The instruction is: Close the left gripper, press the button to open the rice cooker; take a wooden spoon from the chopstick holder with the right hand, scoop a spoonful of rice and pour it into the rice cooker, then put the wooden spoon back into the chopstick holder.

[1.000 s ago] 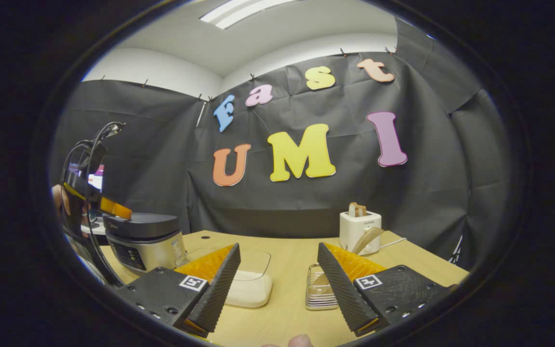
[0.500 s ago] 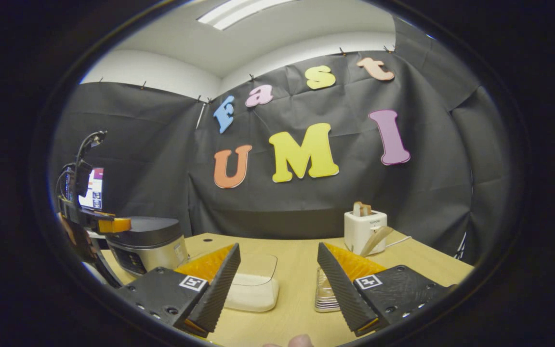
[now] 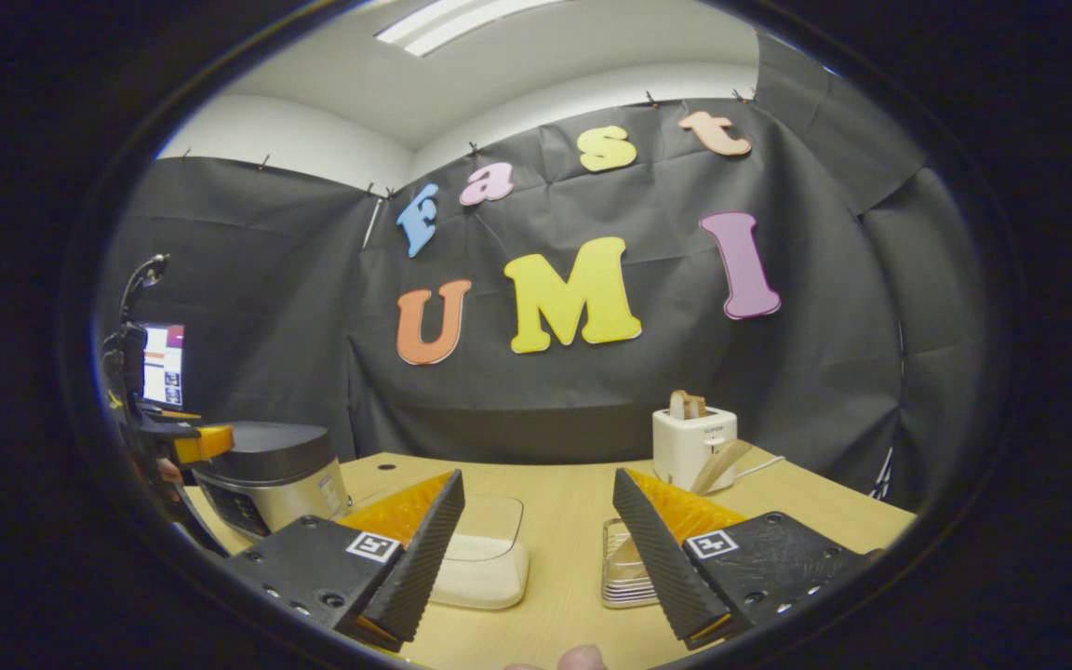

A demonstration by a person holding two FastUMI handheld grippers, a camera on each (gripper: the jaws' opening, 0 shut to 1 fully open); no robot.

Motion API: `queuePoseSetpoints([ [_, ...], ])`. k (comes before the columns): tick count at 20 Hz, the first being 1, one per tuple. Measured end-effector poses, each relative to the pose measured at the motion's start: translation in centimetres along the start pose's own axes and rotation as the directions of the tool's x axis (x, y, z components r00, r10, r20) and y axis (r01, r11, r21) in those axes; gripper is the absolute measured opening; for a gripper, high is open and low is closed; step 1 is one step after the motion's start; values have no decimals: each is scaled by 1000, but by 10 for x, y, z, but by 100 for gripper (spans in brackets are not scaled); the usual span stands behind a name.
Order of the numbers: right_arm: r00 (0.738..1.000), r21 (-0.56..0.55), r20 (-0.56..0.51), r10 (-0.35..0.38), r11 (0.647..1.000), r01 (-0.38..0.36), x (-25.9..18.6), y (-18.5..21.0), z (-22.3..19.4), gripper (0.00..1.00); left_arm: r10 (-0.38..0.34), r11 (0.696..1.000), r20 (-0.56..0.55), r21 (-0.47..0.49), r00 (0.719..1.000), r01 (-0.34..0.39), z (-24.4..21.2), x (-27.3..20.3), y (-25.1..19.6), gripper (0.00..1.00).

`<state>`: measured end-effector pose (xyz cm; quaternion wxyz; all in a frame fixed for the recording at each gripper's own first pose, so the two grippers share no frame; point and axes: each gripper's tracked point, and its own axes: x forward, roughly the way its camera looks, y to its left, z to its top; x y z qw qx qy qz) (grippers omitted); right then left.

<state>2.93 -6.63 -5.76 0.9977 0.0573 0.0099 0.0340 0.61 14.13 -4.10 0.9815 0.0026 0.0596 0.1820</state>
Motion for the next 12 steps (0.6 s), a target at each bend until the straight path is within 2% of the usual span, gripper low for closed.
queuePoseSetpoints([
  [2,1000,0,14,-15,1000,15,0,-1,5,95,-9,1000,6,-11,1000,9,5,-2,-7,99],
  [5,999,-7,36,-22,1000,22,-3,1,14,95,-42,999,63,-1,997,42,29,-8,-26,99],
  [6,999,-9,42,-27,1000,28,-4,0,17,100,-59,998,81,4,995,59,37,-11,-35,99],
  [7,998,-12,47,-33,999,34,-6,-1,19,95,-85,996,96,8,992,84,44,-14,-48,99],
  [12,994,-33,72,-77,996,80,-20,-14,34,95,-217,975,154,-5,964,220,66,-35,-114,98],
])
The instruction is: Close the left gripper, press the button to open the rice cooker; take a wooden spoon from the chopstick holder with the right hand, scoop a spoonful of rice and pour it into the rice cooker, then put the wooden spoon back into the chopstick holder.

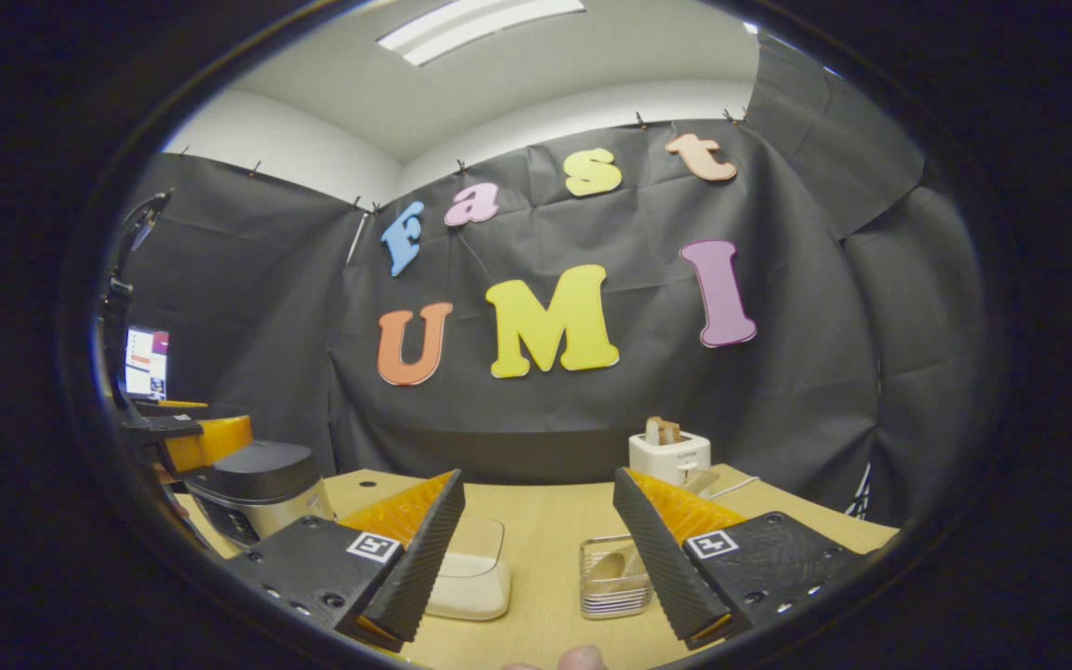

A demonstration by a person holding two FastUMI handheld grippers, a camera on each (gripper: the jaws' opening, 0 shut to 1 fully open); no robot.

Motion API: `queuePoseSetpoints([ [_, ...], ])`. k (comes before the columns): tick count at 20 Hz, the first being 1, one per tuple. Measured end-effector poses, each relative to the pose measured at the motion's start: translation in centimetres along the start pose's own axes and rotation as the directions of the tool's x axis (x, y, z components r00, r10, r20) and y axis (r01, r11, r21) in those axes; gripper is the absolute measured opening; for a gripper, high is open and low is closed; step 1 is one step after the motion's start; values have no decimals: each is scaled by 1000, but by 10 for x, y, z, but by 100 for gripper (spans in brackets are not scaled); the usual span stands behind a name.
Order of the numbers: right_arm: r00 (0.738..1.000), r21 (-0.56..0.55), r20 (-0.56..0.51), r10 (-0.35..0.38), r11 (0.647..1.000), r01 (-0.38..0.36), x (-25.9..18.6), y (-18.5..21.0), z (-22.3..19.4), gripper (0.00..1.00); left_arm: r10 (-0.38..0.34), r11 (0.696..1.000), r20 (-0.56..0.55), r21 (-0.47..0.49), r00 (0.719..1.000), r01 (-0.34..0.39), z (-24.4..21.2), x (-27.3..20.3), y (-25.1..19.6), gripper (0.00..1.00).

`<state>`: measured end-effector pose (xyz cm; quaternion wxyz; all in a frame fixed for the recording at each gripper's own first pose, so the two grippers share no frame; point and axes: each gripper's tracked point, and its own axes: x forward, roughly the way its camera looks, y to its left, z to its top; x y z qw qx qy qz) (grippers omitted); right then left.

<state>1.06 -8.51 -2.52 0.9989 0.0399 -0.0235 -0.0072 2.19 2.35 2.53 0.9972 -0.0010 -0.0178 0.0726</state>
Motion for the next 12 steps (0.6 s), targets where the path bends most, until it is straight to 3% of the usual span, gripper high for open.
queuePoseSetpoints([
  [2,1000,-17,7,-19,1000,19,-6,-6,4,100,-54,998,16,-17,998,55,1,-1,-27,99],
  [3,999,-22,8,-33,999,33,-10,-10,5,91,-73,997,13,-25,997,74,-1,-4,-38,98],
  [4,999,-24,6,-42,999,42,-14,-13,5,95,-89,996,-2,-32,996,89,-6,-6,-46,98],
  [5,999,-26,2,-50,998,50,-18,-14,4,91,-101,994,-12,-41,995,101,-11,-8,-52,98],
  [12,994,-74,26,-106,991,108,-40,-19,14,95,-138,989,-31,-49,990,136,-29,-14,-62,98],
])
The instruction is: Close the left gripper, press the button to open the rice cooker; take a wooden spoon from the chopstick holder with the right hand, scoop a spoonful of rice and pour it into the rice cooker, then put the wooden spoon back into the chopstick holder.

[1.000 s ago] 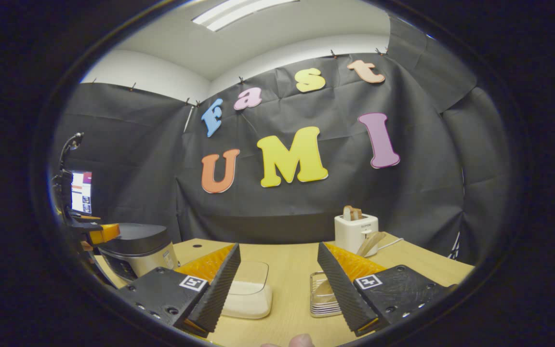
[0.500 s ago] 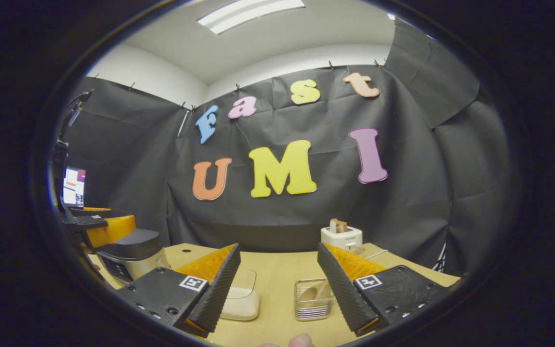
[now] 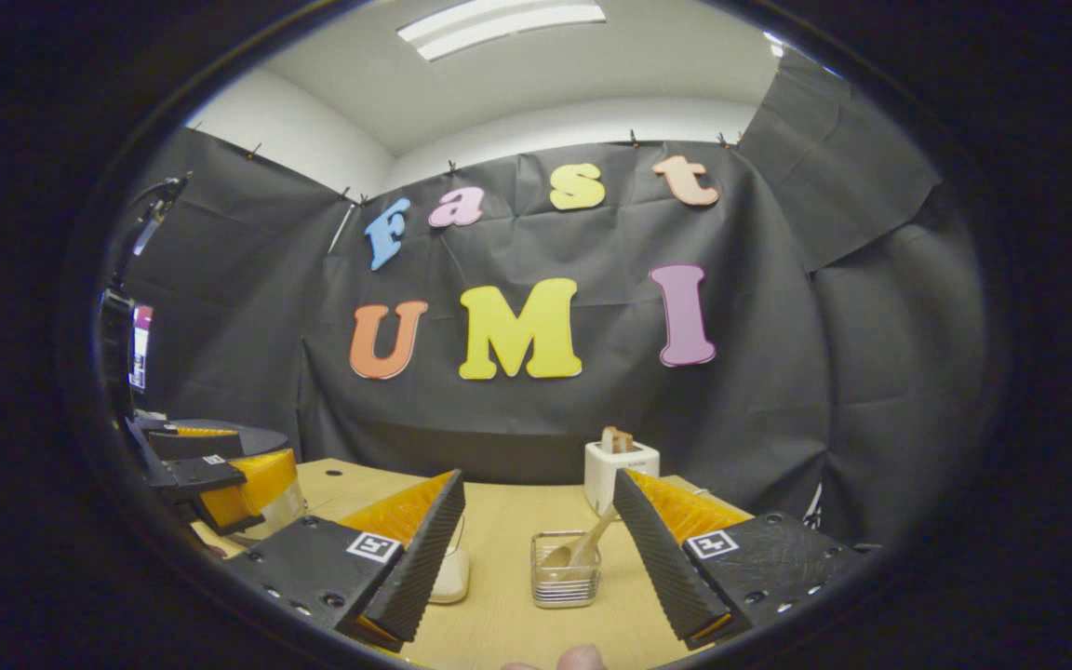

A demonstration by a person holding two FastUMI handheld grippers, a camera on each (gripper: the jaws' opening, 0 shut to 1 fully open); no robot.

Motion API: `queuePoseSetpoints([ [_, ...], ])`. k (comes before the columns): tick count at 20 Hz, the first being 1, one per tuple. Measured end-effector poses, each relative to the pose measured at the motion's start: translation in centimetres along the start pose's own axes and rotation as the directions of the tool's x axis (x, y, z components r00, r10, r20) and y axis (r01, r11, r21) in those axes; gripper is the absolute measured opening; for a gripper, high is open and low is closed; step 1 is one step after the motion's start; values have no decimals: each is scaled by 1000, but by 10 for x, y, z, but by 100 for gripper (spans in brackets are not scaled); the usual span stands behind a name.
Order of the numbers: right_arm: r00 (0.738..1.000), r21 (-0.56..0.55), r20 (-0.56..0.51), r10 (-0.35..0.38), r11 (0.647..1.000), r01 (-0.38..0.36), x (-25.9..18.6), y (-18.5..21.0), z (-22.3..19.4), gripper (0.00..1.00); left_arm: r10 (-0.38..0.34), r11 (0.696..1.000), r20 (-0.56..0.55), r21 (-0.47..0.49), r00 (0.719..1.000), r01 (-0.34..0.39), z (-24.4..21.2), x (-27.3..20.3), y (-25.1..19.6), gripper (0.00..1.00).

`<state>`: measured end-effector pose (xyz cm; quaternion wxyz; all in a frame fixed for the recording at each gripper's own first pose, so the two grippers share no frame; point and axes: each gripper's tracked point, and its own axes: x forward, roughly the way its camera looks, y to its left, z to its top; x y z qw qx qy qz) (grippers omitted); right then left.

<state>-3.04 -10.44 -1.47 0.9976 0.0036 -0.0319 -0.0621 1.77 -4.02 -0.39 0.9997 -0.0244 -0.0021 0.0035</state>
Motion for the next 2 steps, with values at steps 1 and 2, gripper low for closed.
queuePoseSetpoints([
  [1,1000,3,3,-4,1000,4,-2,2,1,95,-9,1000,-4,12,1000,9,-1,0,1,98],
  [2,1000,13,2,0,1000,0,-5,7,0,95,-20,1000,8,18,1000,20,0,1,1,98],
])
